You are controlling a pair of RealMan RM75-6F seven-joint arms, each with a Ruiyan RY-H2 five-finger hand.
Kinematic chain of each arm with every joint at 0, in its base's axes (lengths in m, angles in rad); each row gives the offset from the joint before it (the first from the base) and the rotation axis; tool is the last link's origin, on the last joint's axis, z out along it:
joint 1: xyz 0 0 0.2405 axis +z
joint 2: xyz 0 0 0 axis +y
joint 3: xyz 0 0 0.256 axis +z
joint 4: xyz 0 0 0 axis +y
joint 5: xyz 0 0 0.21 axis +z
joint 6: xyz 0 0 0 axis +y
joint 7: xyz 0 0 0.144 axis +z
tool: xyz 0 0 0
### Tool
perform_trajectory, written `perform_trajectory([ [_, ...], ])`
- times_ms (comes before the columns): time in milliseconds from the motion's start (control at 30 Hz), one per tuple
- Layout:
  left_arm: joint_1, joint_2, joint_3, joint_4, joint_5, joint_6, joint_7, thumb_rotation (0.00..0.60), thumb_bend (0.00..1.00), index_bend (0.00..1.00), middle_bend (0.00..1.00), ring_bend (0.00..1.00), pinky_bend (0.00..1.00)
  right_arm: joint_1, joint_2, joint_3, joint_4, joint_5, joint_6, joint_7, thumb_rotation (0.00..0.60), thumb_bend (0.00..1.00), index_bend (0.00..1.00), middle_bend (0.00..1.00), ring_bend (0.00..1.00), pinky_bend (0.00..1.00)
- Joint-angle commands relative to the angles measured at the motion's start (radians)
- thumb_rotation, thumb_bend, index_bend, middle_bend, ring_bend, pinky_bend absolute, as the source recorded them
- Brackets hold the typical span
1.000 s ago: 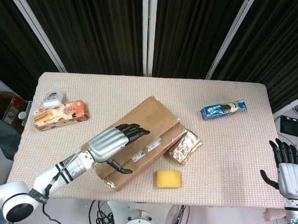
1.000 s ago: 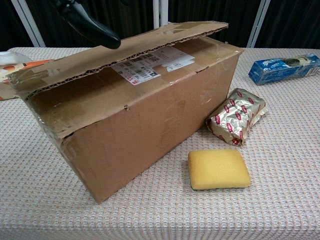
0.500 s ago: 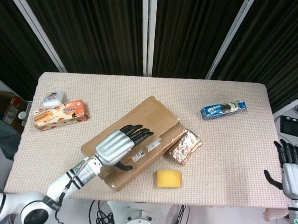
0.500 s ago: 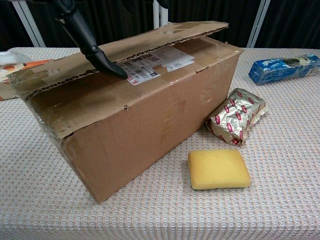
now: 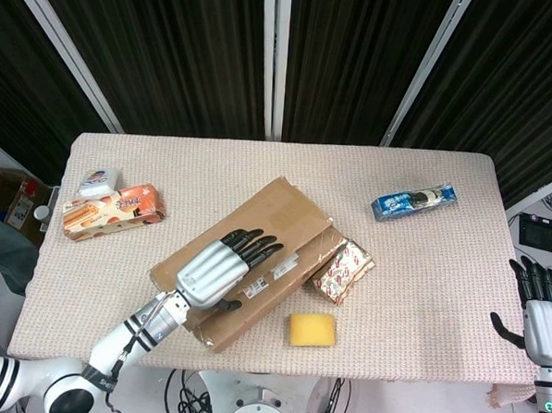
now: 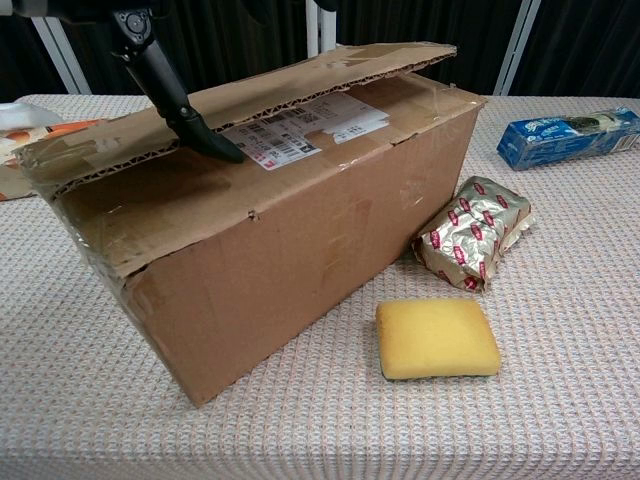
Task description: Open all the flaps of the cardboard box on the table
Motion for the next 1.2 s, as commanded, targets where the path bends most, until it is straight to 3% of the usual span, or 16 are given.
perform_trajectory([
  [33, 0.004, 0.005, 0.007, -0.001, 0.012, 0.013, 0.028, 0.600, 0.00, 0.03, 0.05, 0.07, 0.16, 0.001, -0.001, -0.001, 0.000, -0.001, -0.001, -0.001, 0.600, 0.19, 0.00, 0.00, 0.00, 0.00],
  [667, 0.009, 0.031, 0.011, -0.033, -0.012, 0.053, 0.123, 0.600, 0.31, 0.01, 0.03, 0.07, 0.16, 0.004, 0.004, -0.001, -0.007, 0.004, -0.013, -0.005, 0.600, 0.19, 0.00, 0.00, 0.00, 0.00],
  [1200, 0.017, 0.047, -0.048, 0.006, -0.053, 0.169, 0.223, 0.600, 0.34, 0.00, 0.03, 0.07, 0.16, 0.009, 0.006, 0.001, -0.014, 0.008, -0.020, -0.015, 0.600, 0.20, 0.00, 0.00, 0.00, 0.00],
])
